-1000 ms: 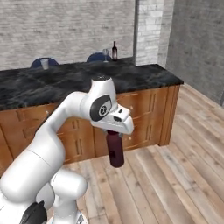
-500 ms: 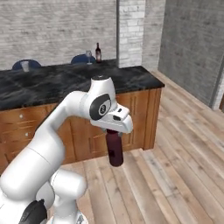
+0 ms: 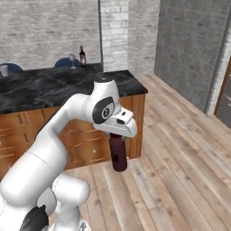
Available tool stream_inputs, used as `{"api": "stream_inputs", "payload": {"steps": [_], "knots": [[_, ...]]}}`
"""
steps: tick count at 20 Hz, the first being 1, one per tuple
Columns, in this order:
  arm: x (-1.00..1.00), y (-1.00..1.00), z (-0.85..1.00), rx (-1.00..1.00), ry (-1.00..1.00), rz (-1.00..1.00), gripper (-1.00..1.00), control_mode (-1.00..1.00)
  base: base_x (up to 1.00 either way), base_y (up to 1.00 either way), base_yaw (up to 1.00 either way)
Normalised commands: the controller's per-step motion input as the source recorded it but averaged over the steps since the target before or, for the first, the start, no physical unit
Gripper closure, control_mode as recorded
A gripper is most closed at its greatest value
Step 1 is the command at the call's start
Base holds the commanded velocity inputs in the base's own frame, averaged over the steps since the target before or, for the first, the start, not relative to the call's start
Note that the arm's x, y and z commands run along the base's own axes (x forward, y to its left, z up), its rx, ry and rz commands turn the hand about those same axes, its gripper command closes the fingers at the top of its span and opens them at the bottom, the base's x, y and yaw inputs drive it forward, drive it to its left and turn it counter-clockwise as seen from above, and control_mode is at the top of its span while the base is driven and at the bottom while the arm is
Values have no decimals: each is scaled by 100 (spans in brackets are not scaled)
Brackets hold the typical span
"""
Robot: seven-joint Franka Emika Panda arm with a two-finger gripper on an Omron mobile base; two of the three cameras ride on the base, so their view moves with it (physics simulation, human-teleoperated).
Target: There is a wine glass and glass cup on the dining counter. Place the wine bottle next to the wine glass and the juice bottle next to the glass cup.
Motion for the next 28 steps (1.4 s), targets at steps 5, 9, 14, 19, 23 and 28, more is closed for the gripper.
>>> {"api": "stream_inputs", "payload": {"steps": [5, 9, 14, 19, 23, 28], "knots": [[0, 0, 0, 0, 0, 0, 100, 100, 55, -53, 0], [0, 0, 0, 0, 0, 0, 100, 100, 63, -46, 2], [0, 0, 0, 0, 0, 0, 100, 100, 65, -44, 3], [0, 0, 0, 0, 0, 0, 100, 100, 66, -43, 3], [0, 0, 0, 0, 0, 0, 100, 100, 65, -43, 4], [0, 0, 0, 0, 0, 0, 100, 100, 65, -42, 5]]}}
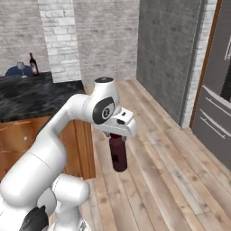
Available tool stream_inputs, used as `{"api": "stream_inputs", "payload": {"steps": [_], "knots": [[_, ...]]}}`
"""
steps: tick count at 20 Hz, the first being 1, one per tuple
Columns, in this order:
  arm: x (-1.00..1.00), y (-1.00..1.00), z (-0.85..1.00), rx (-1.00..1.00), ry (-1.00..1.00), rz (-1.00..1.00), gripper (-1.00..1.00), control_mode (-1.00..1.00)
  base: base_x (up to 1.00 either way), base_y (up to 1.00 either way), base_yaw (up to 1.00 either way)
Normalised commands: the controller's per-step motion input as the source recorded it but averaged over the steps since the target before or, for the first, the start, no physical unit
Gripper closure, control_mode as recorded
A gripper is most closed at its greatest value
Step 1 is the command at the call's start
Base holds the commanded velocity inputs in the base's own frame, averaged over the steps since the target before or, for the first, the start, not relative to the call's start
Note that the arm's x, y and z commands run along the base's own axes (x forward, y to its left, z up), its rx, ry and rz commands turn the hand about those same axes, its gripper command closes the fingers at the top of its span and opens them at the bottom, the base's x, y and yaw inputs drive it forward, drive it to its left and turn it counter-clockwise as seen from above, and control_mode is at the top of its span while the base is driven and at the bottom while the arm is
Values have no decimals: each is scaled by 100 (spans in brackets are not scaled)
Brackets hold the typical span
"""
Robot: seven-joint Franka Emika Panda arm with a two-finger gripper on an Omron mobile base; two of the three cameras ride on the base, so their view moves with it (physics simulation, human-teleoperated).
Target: There is a wine glass and glass cup on the dining counter. Place the wine bottle next to the wine glass and the juice bottle next to the glass cup.
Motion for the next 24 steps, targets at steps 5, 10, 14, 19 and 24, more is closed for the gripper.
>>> {"api": "stream_inputs", "payload": {"steps": [5, 10, 14, 19, 24], "knots": [[0, 0, 0, 0, 0, 0, 100, 100, 67, -40, 5], [0, 0, 0, 0, 0, 0, 100, 100, 68, -39, 5], [0, 0, 0, 0, 0, 0, 100, 100, 71, -33, 10], [0, 0, 0, 0, 0, 0, 100, 100, 74, -24, 18], [0, 0, 0, 0, 0, 0, 100, 100, 73, -11, 34]]}}
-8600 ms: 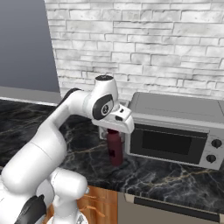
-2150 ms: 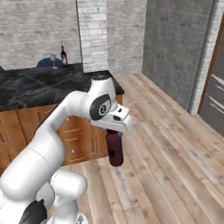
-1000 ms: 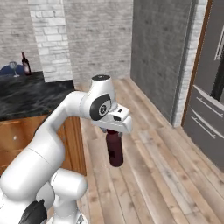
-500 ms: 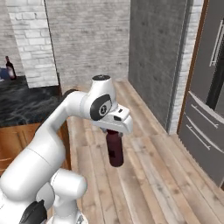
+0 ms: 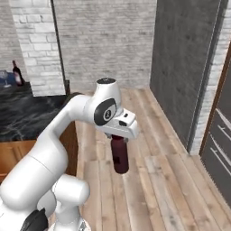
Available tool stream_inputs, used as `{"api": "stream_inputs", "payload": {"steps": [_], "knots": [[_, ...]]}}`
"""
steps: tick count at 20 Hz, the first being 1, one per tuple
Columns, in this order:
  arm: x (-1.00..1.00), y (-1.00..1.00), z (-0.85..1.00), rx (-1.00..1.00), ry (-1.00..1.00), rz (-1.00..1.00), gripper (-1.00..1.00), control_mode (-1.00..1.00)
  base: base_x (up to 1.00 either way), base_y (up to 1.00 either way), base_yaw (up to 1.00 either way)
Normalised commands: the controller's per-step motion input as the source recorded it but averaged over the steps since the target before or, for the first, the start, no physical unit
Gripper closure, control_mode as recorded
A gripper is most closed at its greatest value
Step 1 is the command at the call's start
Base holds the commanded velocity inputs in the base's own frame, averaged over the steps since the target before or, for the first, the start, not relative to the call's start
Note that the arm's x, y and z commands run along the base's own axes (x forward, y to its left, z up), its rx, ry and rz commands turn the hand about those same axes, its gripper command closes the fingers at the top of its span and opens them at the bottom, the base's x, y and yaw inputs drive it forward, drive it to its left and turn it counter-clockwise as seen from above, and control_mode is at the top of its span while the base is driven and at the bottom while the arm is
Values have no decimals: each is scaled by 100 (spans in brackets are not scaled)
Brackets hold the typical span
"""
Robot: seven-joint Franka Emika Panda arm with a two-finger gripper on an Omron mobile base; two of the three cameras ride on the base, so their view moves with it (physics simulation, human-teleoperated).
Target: There is a wine glass and glass cup on the dining counter. Place the wine bottle next to the wine glass and the juice bottle next to the glass cup.
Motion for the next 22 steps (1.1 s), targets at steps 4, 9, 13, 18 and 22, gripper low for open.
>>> {"api": "stream_inputs", "payload": {"steps": [4, 9, 13, 18, 22], "knots": [[0, 0, 0, 0, 0, 0, 100, 100, 69, -19, 27], [0, 0, 0, 0, 0, 0, 100, 100, 61, -29, 21], [0, 0, 0, 0, 0, 0, 100, 100, 58, -37, 15], [0, 0, 0, 0, 0, 0, 100, 100, 53, -42, 12], [0, 0, 0, 0, 0, 0, 100, 100, 53, -39, 15]]}}
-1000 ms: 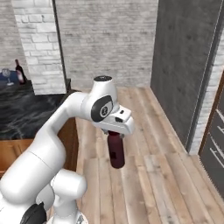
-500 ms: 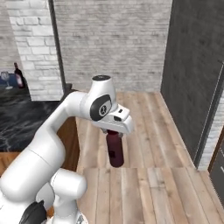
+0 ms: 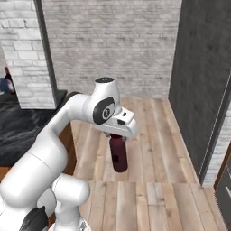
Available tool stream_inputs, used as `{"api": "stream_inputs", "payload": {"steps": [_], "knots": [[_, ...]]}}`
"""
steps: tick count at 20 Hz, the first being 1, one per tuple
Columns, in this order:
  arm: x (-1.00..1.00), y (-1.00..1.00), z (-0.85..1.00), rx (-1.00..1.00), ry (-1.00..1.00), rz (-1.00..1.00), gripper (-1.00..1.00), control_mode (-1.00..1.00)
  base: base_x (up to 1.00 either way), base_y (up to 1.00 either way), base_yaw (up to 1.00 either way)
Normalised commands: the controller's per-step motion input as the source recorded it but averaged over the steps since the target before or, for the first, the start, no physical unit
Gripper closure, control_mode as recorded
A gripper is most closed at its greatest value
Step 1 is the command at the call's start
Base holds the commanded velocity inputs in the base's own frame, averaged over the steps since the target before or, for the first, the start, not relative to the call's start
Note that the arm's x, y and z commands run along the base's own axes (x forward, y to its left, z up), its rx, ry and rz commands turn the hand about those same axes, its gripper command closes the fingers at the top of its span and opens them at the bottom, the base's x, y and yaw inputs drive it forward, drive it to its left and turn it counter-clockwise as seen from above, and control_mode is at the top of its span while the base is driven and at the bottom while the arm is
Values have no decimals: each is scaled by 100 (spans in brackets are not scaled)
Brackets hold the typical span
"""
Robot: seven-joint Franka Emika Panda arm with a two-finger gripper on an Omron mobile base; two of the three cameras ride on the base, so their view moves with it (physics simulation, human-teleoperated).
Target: There is a wine glass and glass cup on the dining counter. Place the wine bottle next to the wine glass and the juice bottle next to the glass cup.
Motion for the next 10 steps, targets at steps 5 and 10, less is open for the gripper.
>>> {"api": "stream_inputs", "payload": {"steps": [5, 10], "knots": [[0, 0, 0, 0, 0, 0, 100, 100, 56, -39, 14], [0, 0, 0, 0, 0, 0, 100, 100, 58, -41, 10]]}}
